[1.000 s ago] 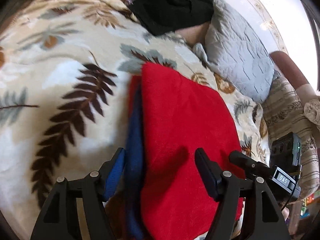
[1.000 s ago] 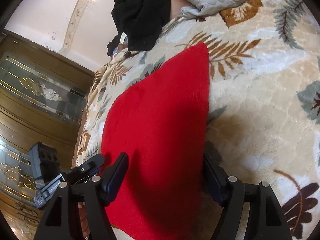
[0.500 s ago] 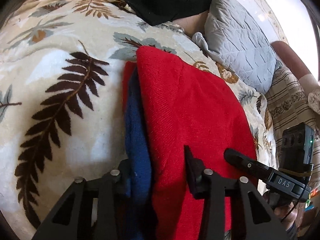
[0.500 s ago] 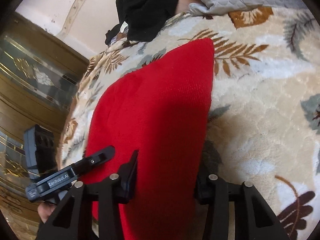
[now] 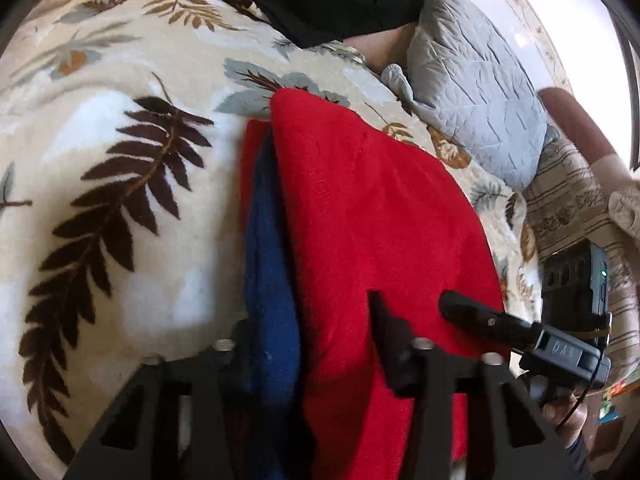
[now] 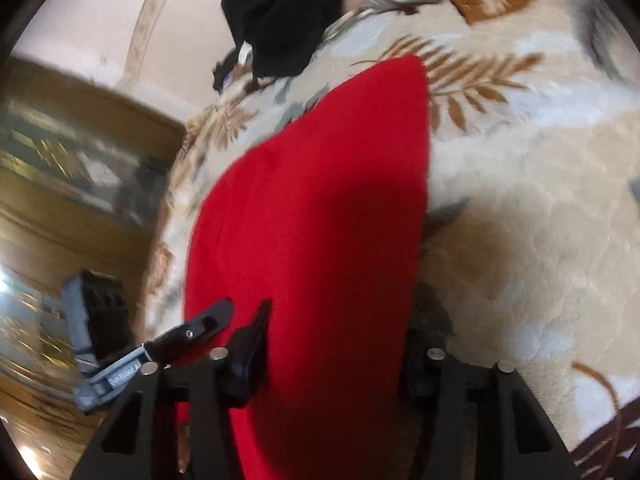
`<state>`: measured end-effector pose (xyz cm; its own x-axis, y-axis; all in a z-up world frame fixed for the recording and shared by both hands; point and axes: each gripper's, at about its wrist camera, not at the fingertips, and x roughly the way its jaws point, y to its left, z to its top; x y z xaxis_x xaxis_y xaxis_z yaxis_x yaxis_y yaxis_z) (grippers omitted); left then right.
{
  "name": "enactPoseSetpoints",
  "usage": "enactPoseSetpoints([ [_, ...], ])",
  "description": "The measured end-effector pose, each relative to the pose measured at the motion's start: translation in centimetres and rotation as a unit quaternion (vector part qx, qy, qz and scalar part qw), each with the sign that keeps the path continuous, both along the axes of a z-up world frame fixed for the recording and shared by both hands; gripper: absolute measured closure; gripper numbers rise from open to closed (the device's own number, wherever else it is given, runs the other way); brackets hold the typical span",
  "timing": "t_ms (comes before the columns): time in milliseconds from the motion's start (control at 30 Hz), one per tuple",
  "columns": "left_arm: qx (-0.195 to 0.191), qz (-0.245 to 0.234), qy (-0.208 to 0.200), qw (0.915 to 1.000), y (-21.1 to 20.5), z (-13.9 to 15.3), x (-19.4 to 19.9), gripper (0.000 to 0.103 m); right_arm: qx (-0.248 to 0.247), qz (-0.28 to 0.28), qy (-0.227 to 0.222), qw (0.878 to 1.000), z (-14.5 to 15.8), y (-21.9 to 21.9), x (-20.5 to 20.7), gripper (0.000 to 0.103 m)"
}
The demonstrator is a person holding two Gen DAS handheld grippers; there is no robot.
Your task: Fold small clothes
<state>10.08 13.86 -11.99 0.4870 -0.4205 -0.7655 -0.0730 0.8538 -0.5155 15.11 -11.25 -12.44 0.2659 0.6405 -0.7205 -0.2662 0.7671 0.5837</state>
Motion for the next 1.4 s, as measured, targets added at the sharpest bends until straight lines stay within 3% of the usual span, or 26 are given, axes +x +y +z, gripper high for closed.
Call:
enactPoseSetpoints([
  [133, 0.008, 0.001, -0.029, 0.9996, -1.5, 3.1, -0.5, 0.073, -0.026, 0.011, -0.058, 0.998, 4.4, -0.4, -1.1, 0.060],
  [233, 0.011, -0.018, -0.072, 0.9972, -4.4, 6.2, 0.0, 0.072, -0.021, -0.008, -0.088, 0.996, 7.8, -3.5, -0.9, 0.060],
  [333, 0.005, -0.042, -0.082, 0.9957, -7.5, 7.8, 1.7, 0.072, -0.025, -0.027, -0.100, 0.994, 9.2, -6.5, -0.5, 0.060],
  [433, 0.013, -0.063, -0.081, 0.9947, -10.8, 7.7, 3.1, 0.072, -0.023, -0.058, -0.092, 0.994, 8.7, -10.0, 0.1, 0.060],
  [533, 0.022, -0.077, -0.052, 0.9954, -13.5, 5.1, 5.0, 0.066, -0.015, -0.085, -0.061, 0.994, 5.9, -13.1, 1.1, 0.056],
  [567, 0.034, -0.078, -0.032, 0.9959, -14.1, 3.9, 5.7, 0.062, -0.019, -0.101, -0.046, 0.994, 4.7, -13.9, 1.3, 0.050],
  [633, 0.094, -0.068, 0.005, 0.9933, -14.5, 1.5, 6.0, 0.056, -0.062, -0.135, -0.021, 0.989, 2.4, -15.4, 1.4, 0.049],
  [667, 0.083, -0.071, -0.010, 0.9939, -14.1, 1.6, 5.5, 0.048, -0.052, -0.139, -0.017, 0.989, 1.9, -16.1, 0.9, 0.047],
  [700, 0.087, -0.066, -0.026, 0.9937, -13.6, 2.2, 4.8, 0.047, -0.030, -0.144, -0.025, 0.989, 2.1, -16.7, 0.1, 0.047],
  [800, 0.126, -0.066, -0.062, 0.9879, -13.3, 4.3, 2.7, 0.047, -0.056, -0.152, -0.071, 0.984, 4.3, -16.5, -1.5, 0.045],
  [933, 0.145, -0.073, -0.093, 0.9823, -14.0, 6.2, -0.2, 0.045, -0.024, -0.117, -0.123, 0.985, 7.4, -13.5, -3.9, 0.044],
  [1000, 0.148, -0.073, -0.093, 0.9819, -14.5, 5.8, -0.9, 0.038, -0.021, -0.101, -0.119, 0.988, 6.9, -12.1, -4.7, 0.038],
  [1033, 0.155, -0.075, -0.081, 0.9817, -14.8, 4.9, -1.0, 0.038, -0.030, -0.090, -0.092, 0.991, 5.4, -11.4, -4.2, 0.031],
  [1100, 0.176, -0.078, -0.037, 0.9805, -15.3, 2.7, -0.2, 0.038, -0.043, -0.094, -0.058, 0.993, 3.3, -11.4, -3.5, 0.031],
  [1167, 0.172, -0.072, -0.018, 0.9822, -15.1, 1.9, 0.0, 0.038, -0.037, -0.099, -0.074, 0.992, 4.5, -11.3, -4.2, 0.031],
  [1267, 0.171, -0.059, -0.037, 0.9828, -14.8, 2.6, -0.4, 0.038, -0.050, -0.092, -0.103, 0.989, 6.7, -10.7, -4.9, 0.031],
  [1400, 0.175, -0.062, -0.040, 0.9819, -15.0, 2.9, -0.5, 0.038, -0.044, -0.103, -0.100, 0.989, 7.3, -11.2, -3.1, 0.031],
])
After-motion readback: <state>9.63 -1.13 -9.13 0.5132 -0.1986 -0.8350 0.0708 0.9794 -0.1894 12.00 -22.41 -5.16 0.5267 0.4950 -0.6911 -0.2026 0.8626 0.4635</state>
